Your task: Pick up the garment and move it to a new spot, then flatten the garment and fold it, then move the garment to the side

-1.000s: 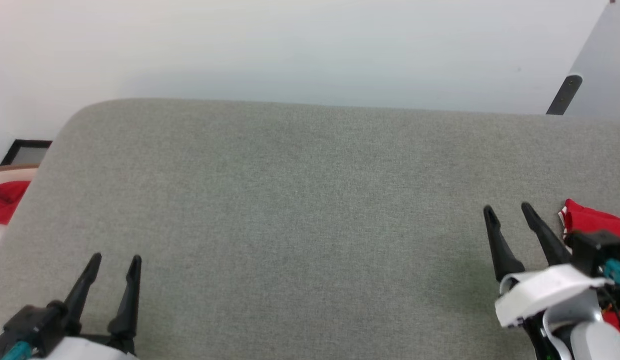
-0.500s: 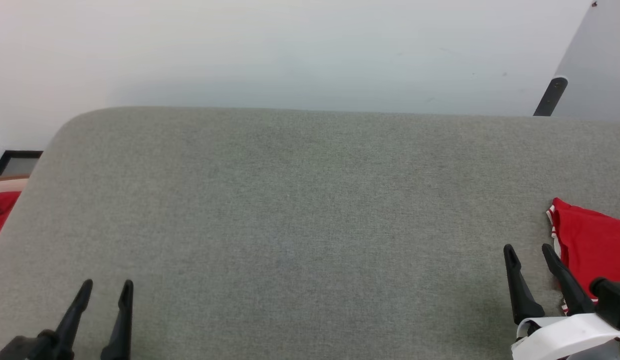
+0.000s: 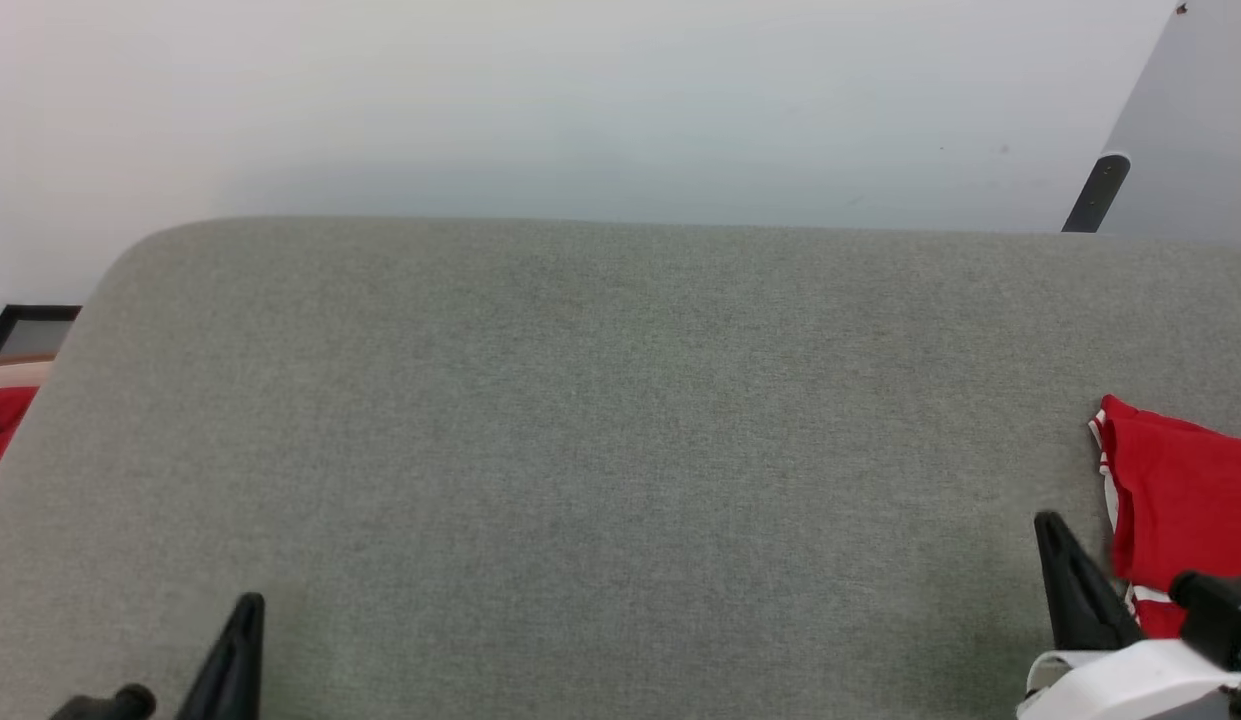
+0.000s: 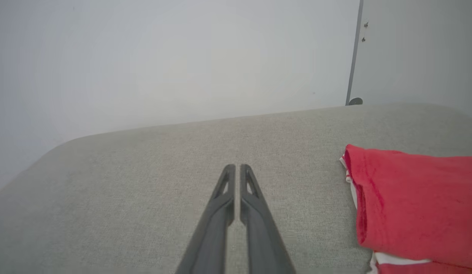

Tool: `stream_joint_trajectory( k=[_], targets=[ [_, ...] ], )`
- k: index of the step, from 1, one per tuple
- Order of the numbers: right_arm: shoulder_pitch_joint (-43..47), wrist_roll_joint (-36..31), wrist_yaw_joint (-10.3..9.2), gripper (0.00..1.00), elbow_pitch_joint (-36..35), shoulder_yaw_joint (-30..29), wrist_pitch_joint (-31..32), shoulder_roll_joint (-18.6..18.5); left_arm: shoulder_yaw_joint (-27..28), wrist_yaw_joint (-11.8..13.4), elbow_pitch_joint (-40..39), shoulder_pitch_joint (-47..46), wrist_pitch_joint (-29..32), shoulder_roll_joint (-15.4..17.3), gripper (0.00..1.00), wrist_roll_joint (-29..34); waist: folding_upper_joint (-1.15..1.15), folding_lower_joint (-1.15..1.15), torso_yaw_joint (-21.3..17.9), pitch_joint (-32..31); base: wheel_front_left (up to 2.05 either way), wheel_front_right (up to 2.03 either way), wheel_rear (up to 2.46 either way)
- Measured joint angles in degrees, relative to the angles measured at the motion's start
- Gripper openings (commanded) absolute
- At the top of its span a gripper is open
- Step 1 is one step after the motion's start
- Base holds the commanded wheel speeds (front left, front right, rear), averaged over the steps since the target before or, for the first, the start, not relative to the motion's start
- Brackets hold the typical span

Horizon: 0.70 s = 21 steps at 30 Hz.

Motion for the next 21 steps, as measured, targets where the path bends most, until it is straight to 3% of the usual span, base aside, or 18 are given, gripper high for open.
stream_joint_trajectory(
  k=[21],
  targets=[
    [-1.0, 19.5, 0.0, 0.0, 4.6, -0.5, 0.9, 0.0, 0.5, 0.0, 3.0, -3.0, 5.2, -4.2, 0.0, -17.2, 0.0, 0.0, -0.4, -0.3, 0.0, 0.0, 0.0]
  ],
)
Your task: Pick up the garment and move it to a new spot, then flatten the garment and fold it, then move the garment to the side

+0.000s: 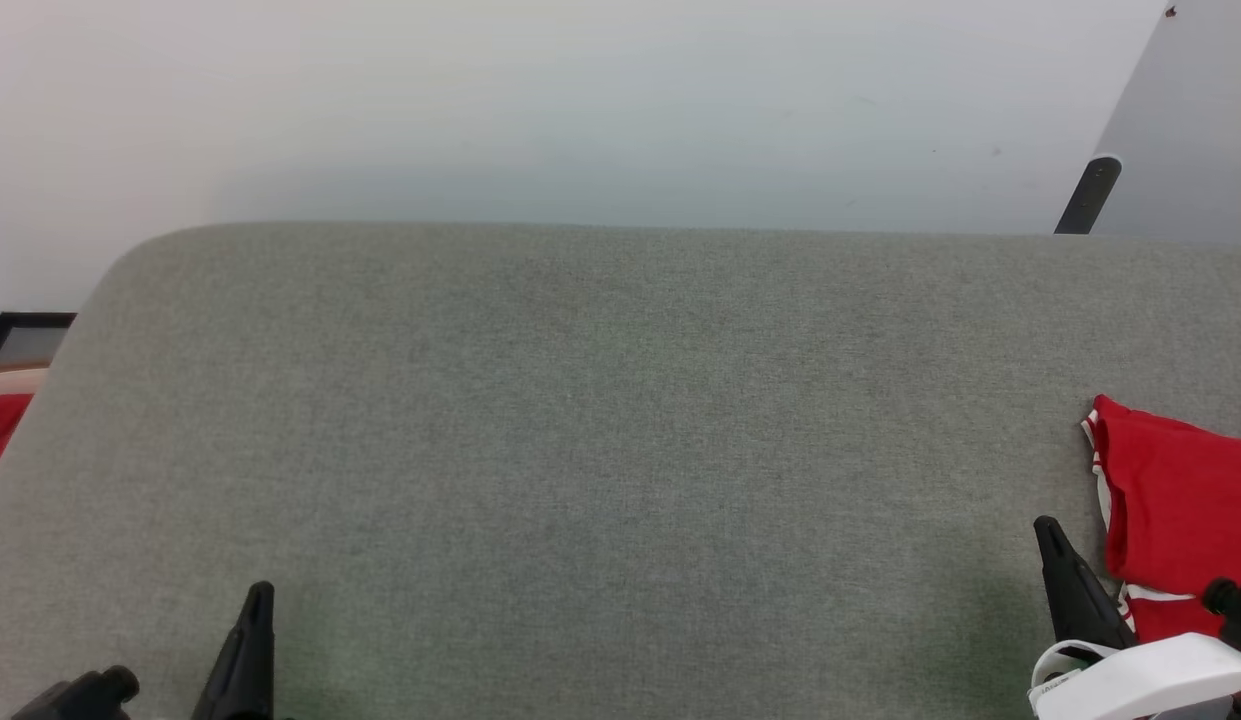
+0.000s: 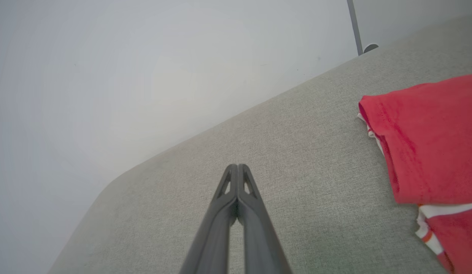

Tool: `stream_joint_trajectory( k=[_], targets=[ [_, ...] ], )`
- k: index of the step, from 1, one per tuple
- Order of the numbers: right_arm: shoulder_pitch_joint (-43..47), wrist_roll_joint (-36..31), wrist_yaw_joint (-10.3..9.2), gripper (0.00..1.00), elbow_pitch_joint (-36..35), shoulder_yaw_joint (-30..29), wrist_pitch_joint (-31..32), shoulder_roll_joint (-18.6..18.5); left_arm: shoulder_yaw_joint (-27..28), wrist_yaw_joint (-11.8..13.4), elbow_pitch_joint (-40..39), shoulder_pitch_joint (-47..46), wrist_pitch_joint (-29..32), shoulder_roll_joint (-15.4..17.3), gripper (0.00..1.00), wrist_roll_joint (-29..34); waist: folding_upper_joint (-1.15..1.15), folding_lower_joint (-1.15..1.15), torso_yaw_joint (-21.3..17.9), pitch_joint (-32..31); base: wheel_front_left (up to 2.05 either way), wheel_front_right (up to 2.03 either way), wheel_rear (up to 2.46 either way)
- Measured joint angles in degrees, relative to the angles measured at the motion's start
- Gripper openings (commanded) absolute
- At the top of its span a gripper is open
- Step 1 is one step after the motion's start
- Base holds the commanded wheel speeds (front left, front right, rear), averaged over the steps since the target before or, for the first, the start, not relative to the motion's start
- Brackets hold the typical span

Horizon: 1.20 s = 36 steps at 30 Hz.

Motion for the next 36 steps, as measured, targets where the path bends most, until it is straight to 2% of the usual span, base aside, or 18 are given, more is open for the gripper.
stream_joint_trajectory(
  k=[36],
  targets=[
    [-3.3, 25.6, 0.0, 0.0, 5.3, -1.2, 1.4, 0.0, 1.7, 0.0, 2.8, -5.2, 7.0, -5.1, 0.0, -22.5, 0.0, 0.0, -0.7, -0.5, 0.0, 0.0, 0.0]
  ],
)
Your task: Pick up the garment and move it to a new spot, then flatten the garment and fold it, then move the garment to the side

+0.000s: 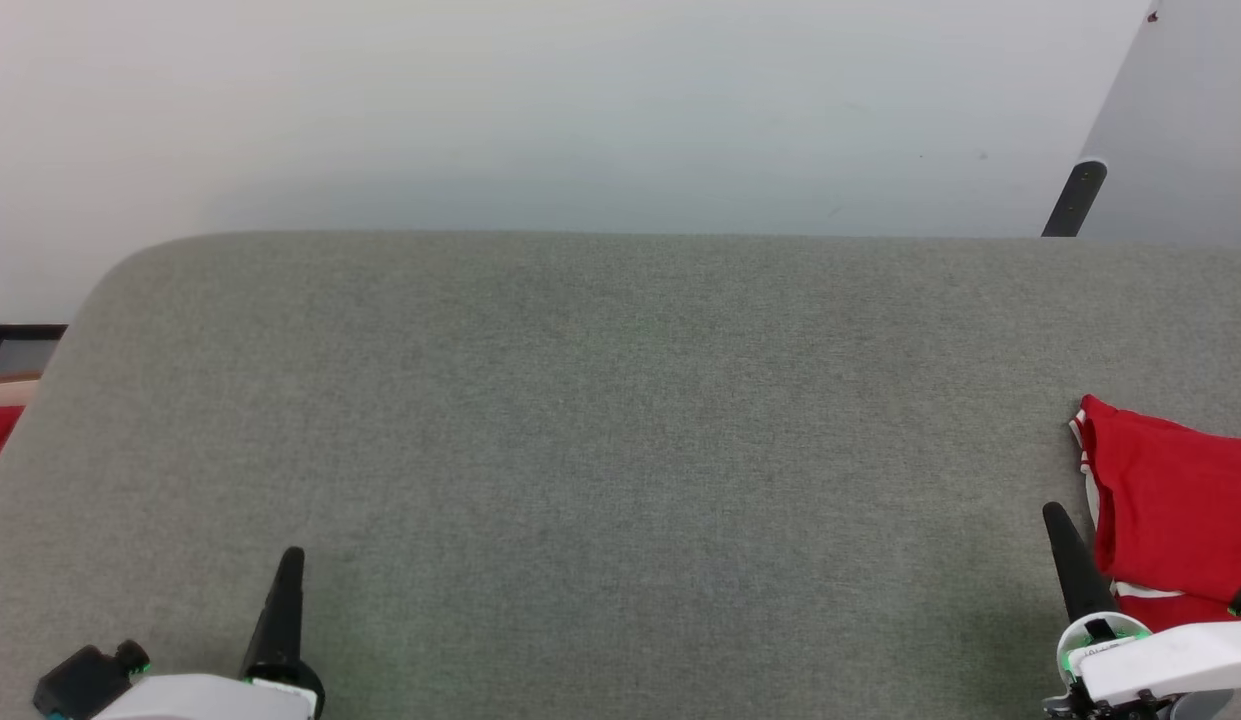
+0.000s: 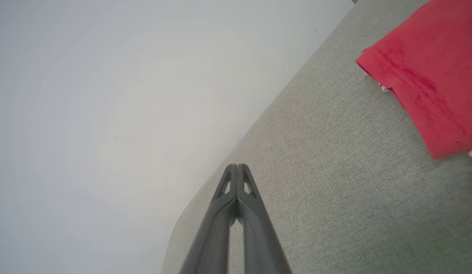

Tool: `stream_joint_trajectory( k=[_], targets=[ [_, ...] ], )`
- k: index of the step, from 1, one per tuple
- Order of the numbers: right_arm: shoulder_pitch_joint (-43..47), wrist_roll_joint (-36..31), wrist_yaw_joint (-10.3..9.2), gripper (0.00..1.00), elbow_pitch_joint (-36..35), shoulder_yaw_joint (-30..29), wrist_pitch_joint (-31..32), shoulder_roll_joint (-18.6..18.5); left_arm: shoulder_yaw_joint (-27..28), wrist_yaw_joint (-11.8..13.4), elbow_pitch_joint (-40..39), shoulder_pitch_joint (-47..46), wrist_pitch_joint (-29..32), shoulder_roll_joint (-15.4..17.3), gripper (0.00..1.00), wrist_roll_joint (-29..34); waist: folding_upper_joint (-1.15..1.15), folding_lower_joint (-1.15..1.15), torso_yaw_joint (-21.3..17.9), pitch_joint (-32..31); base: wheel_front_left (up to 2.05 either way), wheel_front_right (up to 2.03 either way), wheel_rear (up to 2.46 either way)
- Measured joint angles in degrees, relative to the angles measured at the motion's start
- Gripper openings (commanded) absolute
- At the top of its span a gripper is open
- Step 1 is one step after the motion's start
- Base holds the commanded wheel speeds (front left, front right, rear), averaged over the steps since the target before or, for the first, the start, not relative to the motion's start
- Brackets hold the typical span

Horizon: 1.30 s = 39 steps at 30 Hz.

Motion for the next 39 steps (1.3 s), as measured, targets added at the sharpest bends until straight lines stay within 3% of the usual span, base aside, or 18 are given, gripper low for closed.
stream_joint_trajectory(
  k=[39],
  targets=[
    [-2.4, 19.7, -0.03, 0.0, 4.1, -0.9, 1.3, 0.0, 1.7, 0.0, 2.2, -4.1, 5.5, -4.2, 0.0, -16.9, 0.0, 0.0, -0.8, -0.6, 0.0, 0.0, 0.0]
  ],
)
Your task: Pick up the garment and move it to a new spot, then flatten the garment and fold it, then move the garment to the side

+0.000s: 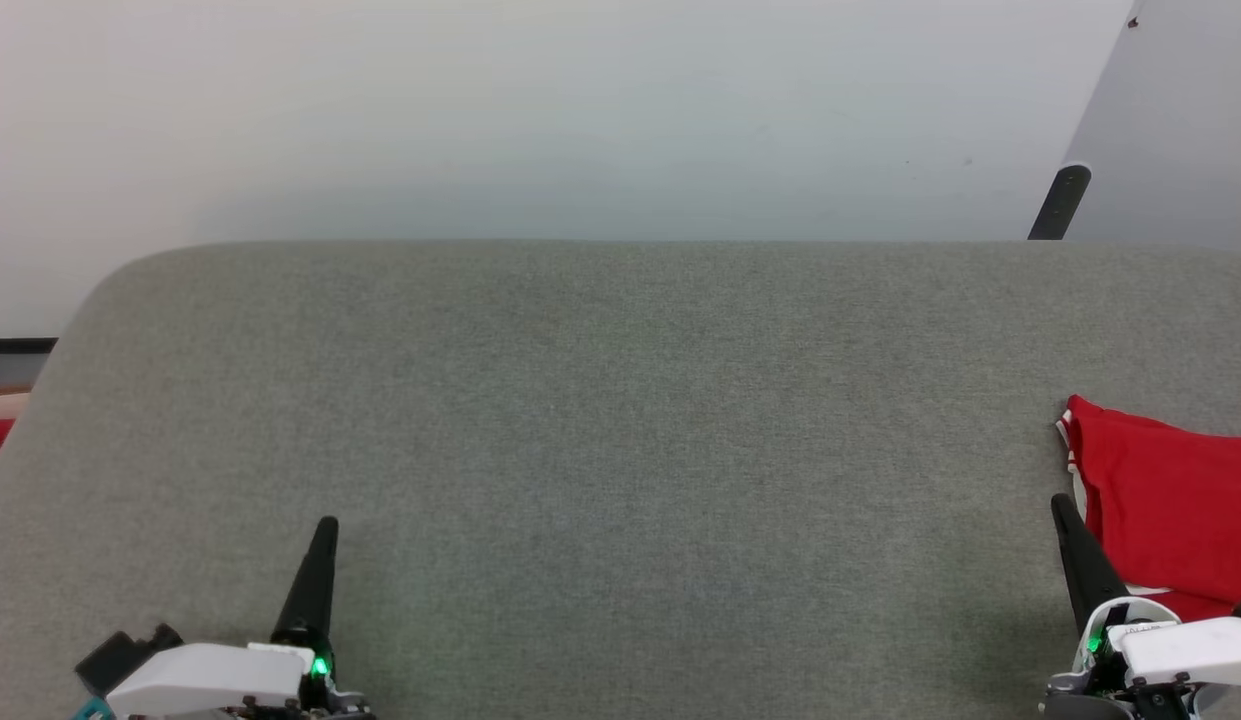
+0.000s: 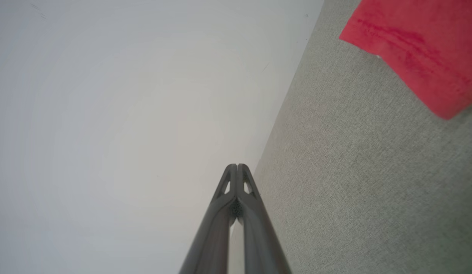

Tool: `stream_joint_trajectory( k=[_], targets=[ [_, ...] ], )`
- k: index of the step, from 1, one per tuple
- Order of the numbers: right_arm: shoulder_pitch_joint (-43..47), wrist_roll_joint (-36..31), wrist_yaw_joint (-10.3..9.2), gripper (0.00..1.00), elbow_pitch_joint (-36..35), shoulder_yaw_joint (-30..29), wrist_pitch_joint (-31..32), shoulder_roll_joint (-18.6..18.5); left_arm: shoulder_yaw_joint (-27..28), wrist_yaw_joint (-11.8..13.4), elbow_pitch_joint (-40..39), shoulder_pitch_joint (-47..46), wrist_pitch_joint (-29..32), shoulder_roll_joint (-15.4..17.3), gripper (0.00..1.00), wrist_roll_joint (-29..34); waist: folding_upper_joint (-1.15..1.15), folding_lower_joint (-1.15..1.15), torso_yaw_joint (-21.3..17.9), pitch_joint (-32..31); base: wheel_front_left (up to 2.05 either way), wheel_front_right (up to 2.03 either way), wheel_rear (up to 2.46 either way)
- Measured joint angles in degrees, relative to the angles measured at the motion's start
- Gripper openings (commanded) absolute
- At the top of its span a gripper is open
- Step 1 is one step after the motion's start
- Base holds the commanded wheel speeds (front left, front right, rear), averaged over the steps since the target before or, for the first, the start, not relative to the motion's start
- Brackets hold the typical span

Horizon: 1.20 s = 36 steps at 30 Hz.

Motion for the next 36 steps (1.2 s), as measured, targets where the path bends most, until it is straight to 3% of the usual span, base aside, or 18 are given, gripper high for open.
stream_joint_trajectory(
  k=[36],
  targets=[
    [-2.0, 11.5, 0.0, 0.0, 2.5, -0.8, 0.7, 0.0, 1.1, 0.0, 1.3, -2.5, 3.5, -2.6, 0.0, -10.0, 0.0, 0.0, -0.6, -0.4, 0.0, 0.0, 0.0]
  ],
)
